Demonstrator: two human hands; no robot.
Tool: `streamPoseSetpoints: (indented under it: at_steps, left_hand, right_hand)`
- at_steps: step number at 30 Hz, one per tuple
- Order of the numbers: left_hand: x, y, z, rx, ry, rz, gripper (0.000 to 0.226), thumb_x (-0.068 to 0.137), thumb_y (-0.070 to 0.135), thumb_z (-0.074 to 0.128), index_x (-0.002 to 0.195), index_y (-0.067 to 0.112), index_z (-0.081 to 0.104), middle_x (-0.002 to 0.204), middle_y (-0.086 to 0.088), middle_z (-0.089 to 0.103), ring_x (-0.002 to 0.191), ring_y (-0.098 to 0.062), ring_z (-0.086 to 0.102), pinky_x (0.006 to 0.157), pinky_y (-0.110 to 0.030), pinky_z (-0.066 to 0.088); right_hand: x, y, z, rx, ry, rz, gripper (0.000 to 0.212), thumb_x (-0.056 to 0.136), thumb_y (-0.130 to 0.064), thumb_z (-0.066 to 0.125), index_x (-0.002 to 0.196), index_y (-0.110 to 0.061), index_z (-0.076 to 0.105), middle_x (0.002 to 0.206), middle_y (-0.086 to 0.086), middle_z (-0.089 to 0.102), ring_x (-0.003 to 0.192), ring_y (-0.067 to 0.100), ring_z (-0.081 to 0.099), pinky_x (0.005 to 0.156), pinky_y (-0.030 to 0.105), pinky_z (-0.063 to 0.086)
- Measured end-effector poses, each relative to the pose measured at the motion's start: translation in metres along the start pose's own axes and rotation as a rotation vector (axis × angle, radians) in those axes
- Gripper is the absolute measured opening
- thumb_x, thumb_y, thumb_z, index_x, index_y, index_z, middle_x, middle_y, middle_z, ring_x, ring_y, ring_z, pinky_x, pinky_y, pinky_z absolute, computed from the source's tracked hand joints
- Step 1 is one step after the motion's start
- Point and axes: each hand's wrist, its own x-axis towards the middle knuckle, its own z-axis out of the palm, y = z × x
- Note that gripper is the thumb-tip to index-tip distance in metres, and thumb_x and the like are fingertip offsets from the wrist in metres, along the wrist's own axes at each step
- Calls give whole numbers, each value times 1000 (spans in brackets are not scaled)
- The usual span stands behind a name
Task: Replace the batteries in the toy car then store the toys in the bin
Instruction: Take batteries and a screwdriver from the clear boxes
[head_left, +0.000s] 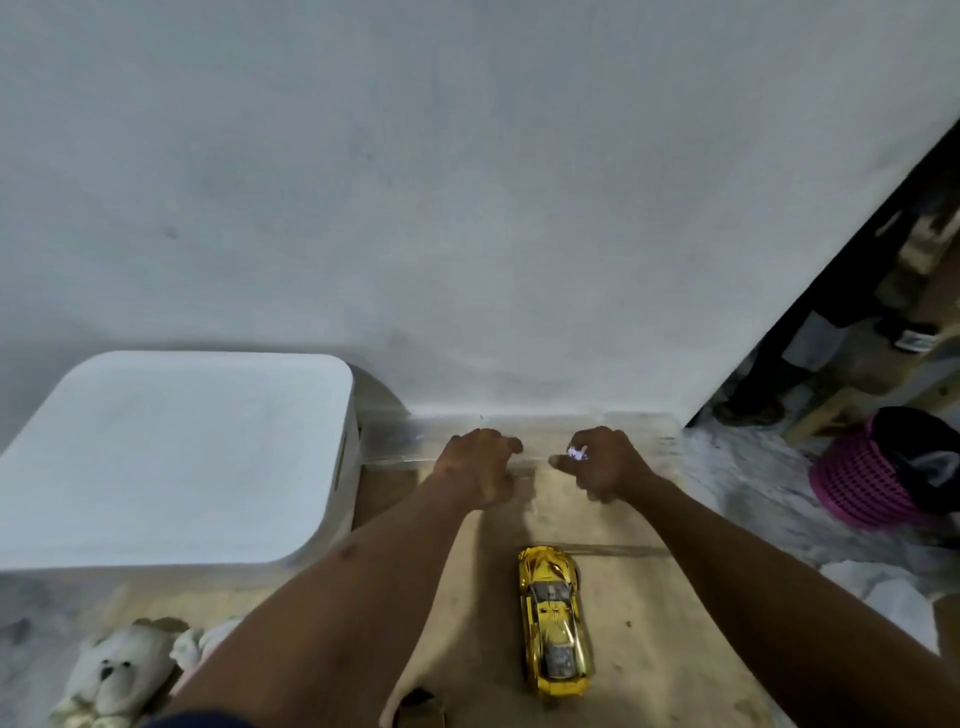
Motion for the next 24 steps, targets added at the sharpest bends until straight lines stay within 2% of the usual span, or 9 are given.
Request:
streamPoseSetpoints:
  at_steps: [1,3,7,10,13,16,19,21,24]
  left_hand:
    - [-10,-2,-3,2,6,7,53,90,30,57,142,29,46,139,-3,53,127,-25,51,100,-38,44]
    - [-26,-7,-8,2,-2,13,51,90,31,56,140,30,48,136,-3,56,121,-25,55,93,-36,47]
    - [-56,-14,-19,-7,8,15,52,87,31,58,138,33,50,133,-3,60,116,-27,60,91,-37,50]
    - [-71,-18,-21,9,-11,32,54,88,32,57,141,33,47,133,-5,59,119,-28,57,93,-39,48]
    - [-75,-21,-17,-9,-36,54,55,89,33,57,142,32,45,131,-7,61,119,-28,57,92,-39,47]
    - [-77,-24,-9,-25,-60,52,56,89,33,58,143,31,43,133,-8,59,120,-29,57,91,-38,48]
    - [-72,-26,1,-18,-82,46,58,90,34,58,146,32,40,135,-8,57,119,-30,57,92,-37,48]
    - [-69,-29,6,1,-78,40,59,90,35,57,146,33,39,134,-8,59,118,-29,58,90,-36,49]
    - [-62,-28,15,8,-92,26,61,89,36,57,147,34,37,131,-10,59,116,-30,58,86,-35,47]
  right_hand:
    - [-12,-4,1,147,-33,84,35,84,-37,77,83,-4,65,62,16,67,46,22,63,46,27,48]
    - [-34,-7,4,299,-126,233,40,85,-38,76,93,0,66,62,17,66,46,24,61,43,23,46]
    - [-68,-7,15,286,-257,365,39,87,-32,74,81,5,63,63,14,65,46,19,55,44,22,41]
    - [-80,-2,27,229,-158,397,31,88,-20,73,71,1,60,54,13,59,40,18,56,42,23,43]
    - [-78,11,38,35,-74,423,22,90,-18,68,75,-6,57,66,14,61,53,23,62,50,30,52]
    - [-67,31,46,-203,-76,381,13,87,-19,61,85,-7,64,79,13,66,72,27,66,52,20,46]
    - [-52,49,50,-218,-4,381,22,87,-20,58,102,-6,66,86,12,63,91,30,66,61,24,45]
    - [-45,50,48,-232,123,320,20,88,-19,57,102,-6,63,100,16,65,99,34,65,72,28,45]
    - [-30,58,52,-299,219,218,23,89,-25,60,102,-6,59,106,21,66,101,39,64,77,34,49]
